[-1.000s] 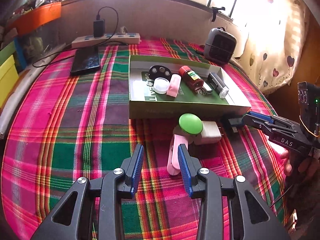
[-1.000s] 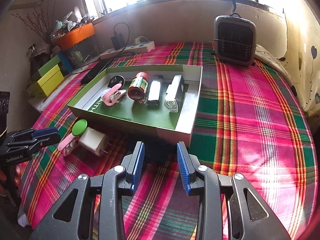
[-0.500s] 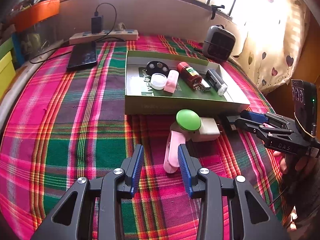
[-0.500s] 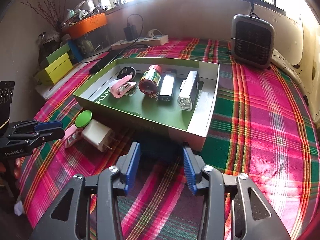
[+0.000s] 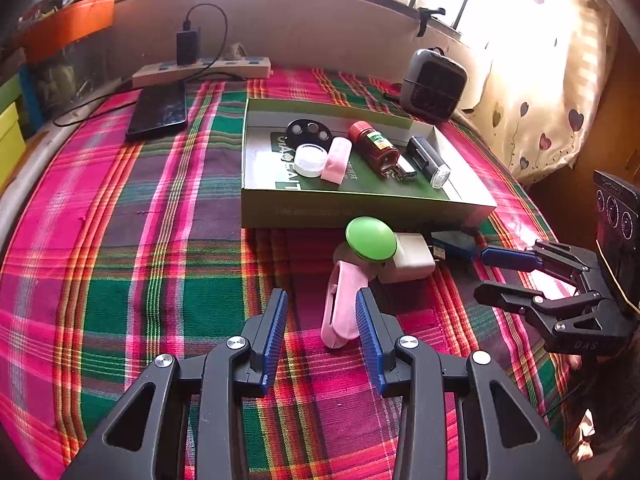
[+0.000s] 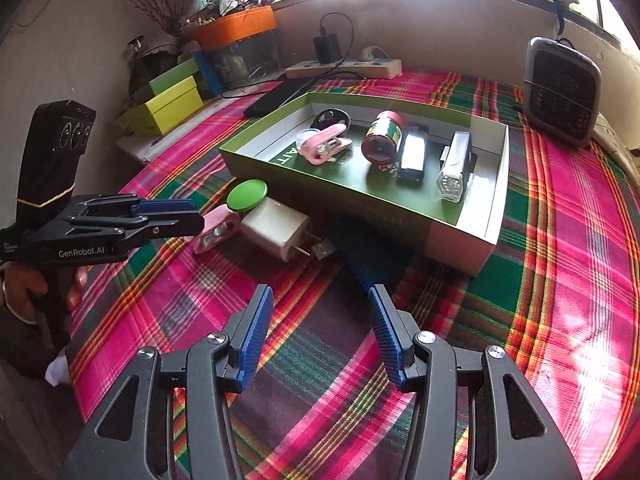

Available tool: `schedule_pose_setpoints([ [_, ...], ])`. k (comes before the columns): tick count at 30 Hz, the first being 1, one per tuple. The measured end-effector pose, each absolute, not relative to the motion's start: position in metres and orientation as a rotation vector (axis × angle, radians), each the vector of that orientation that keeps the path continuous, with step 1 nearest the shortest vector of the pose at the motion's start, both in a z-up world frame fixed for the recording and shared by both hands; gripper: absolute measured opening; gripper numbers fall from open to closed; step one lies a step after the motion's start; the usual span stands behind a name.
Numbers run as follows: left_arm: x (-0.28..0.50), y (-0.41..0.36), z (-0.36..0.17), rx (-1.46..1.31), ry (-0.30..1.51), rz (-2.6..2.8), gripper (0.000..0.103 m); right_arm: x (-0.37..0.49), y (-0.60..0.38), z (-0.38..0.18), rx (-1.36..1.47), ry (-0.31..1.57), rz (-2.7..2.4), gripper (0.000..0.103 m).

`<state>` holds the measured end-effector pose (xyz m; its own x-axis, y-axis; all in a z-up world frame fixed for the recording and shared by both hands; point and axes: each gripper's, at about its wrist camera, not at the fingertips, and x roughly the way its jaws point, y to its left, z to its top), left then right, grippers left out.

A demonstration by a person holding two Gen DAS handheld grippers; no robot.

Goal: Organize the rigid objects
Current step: 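Withdraw both open tools from the tray toward the remaining items, then grasp the blue USB stick with the right tool while the left tool grasps the pink rectangular case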

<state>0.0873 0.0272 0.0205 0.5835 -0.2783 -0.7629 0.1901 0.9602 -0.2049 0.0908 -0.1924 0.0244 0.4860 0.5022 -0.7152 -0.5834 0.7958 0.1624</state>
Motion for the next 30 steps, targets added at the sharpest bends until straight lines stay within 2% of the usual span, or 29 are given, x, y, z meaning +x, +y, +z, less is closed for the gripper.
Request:
schedule_pose_setpoints([
  [12,0.085,0.015,0.017,-0.087,0.93,-0.305,0.035,0.122,-0.193,0.019,-0.123,0.838,0.601,0.05],
  [30,0.093,0.005,0.011,-0.033,0.956,-0.306,0.035,0.116,-0.178,0.017,-0.21,0.841,0.628,0.051],
])
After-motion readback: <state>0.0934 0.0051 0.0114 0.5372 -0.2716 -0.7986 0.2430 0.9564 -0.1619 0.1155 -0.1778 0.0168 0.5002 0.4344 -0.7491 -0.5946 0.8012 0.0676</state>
